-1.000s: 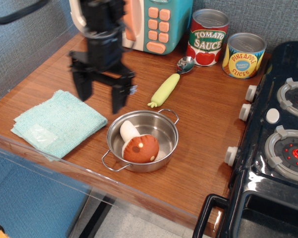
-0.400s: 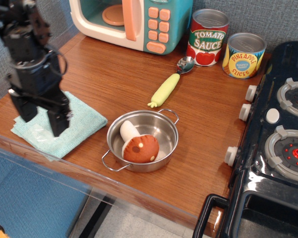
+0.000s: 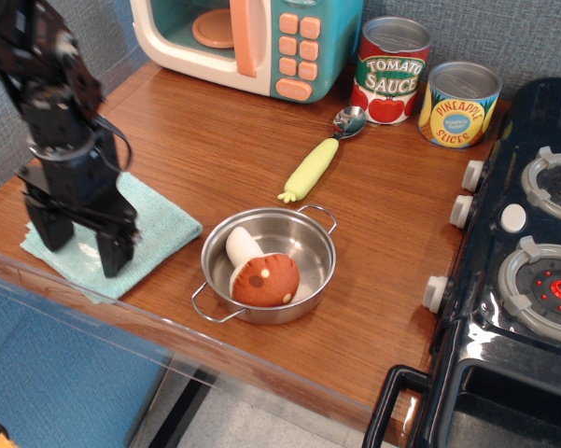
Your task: Move blue cloth diagonally away from the silver pot containing a mushroom.
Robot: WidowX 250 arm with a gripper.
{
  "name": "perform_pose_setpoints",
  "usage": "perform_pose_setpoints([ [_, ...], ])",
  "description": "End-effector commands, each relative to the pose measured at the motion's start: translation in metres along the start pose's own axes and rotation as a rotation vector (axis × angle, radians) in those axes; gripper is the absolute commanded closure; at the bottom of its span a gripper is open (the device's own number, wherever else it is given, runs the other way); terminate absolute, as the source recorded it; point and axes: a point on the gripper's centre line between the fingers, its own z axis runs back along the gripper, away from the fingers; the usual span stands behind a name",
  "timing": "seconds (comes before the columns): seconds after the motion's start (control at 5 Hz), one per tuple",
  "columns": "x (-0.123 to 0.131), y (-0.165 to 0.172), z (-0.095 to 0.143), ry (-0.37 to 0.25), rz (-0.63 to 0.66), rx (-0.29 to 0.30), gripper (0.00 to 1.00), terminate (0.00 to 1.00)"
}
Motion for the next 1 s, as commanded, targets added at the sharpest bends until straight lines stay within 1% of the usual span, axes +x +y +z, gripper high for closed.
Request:
perform_pose_setpoints([
  [0.0,0.053,0.010,0.019,-0.083,0.048,0.022,0.00,0.00],
  [0.2,0.086,0.020,0.034,-0.150,0.091,0.040,0.00,0.00],
  [0.4,0.112,0.022,0.036,-0.176,0.140,0.020,0.00,0.00],
  [0.6,0.127,0.021,0.030,-0.164,0.152,0.034,0.00,0.00],
  [0.8,0.121,0.011,0.036,-0.169,0.123,0.026,0.00,0.00],
])
